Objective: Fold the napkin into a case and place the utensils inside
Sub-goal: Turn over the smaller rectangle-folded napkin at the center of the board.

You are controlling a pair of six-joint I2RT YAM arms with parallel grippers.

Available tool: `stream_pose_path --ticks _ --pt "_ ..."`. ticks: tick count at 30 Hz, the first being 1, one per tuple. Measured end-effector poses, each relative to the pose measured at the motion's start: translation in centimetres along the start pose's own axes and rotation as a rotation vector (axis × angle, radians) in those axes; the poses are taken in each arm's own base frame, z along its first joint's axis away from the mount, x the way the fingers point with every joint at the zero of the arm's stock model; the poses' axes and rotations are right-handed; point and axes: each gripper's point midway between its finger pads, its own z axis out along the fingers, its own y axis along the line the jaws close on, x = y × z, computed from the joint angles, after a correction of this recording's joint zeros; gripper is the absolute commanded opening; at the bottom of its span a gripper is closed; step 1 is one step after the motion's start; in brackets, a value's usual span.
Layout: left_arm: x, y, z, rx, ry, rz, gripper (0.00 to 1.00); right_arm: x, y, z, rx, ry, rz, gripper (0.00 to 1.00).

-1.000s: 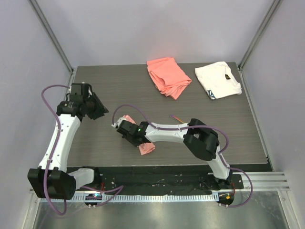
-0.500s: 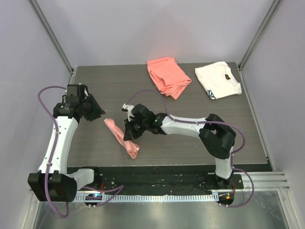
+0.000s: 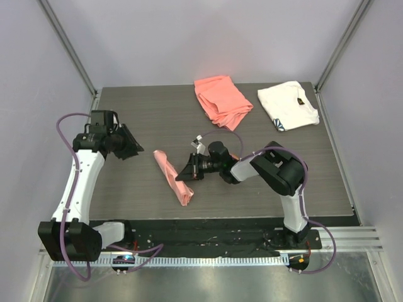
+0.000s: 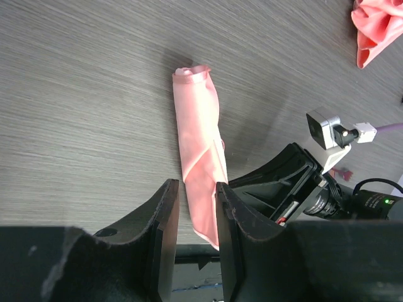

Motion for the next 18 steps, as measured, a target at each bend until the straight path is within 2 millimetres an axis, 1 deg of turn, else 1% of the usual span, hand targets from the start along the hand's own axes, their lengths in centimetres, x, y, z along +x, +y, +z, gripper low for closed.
stream_pose_path --ticks 6,7,9,11,13,15,18 --pt "0.8 -0.1 1.3 0.019 0.053 -0.006 0.33 0.0 -0.5 -1.9 -0.062 -0.024 0.04 0.01" --pt "0.9 -0.1 1.5 0.02 0.06 -0.007 0.33 -0.2 -0.8 -2.3 -0.065 -0.031 0.046 0.03" --pt "1.1 -0.1 1.9 0.023 0.072 -0.009 0.33 -0.8 -1.4 -3.2 -0.066 -0.051 0.061 0.08" --pt "1.1 -0.2 2.2 0.029 0.077 -0.01 0.33 -1.5 -2.1 -4.1 -0.065 -0.07 0.07 0.1" --pt "1.0 -0.3 2.5 0.035 0.082 -0.009 0.33 -2.3 -3.0 -4.8 -0.057 -0.086 0.081 0.15" --pt "1.1 -0.5 2.9 0.037 0.09 -0.004 0.33 -2.9 -3.8 -5.4 -0.048 -0.101 0.089 0.15" --pt "1.5 -0.8 3.6 0.04 0.11 0.006 0.32 -3.6 -5.1 -6.4 -0.037 -0.112 0.104 0.19"
